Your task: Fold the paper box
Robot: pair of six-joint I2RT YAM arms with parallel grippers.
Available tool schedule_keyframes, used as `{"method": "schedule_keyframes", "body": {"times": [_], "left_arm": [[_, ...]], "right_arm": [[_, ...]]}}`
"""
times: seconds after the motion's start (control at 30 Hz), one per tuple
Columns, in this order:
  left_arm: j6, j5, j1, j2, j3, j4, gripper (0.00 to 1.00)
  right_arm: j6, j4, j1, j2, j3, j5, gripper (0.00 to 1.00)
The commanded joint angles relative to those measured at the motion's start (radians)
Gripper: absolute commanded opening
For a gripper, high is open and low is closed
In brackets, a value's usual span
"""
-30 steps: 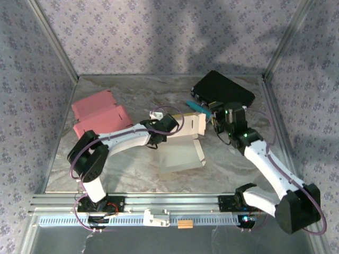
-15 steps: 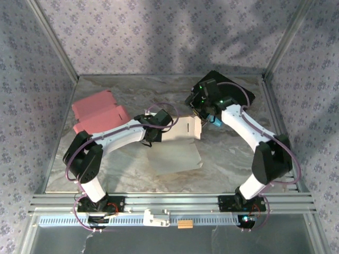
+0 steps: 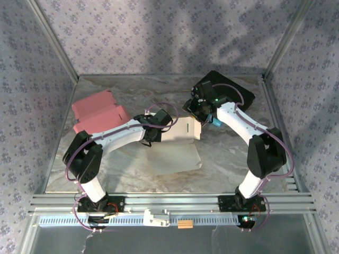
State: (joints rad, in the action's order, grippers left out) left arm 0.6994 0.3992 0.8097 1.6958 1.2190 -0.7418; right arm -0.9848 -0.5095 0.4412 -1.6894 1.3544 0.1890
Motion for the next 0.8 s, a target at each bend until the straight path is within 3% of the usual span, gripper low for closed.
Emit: {"method": "schedule_keyframes", "body": {"times": [0.0,0.6,0.77], "left_arm": [[-0.018,-0.008,-0.003,-0.022,0.015,-0.047,0.00],[-0.031,-0.007,-0.004,-0.025,0.014,-0.031,0.00],[-0.031,-0.007,-0.003,-0.031,0.007,-0.029,0.00]], "right_arm": [[0.023,-0.021,0.005,-0.017,-0.004,0.030,0.51],[-0.092,0.095,0.031,-0.015,-0.036,0.118,0.51],[-0.072,0.037,0.014,0.083,-0.101,0.037,0.50]]}}
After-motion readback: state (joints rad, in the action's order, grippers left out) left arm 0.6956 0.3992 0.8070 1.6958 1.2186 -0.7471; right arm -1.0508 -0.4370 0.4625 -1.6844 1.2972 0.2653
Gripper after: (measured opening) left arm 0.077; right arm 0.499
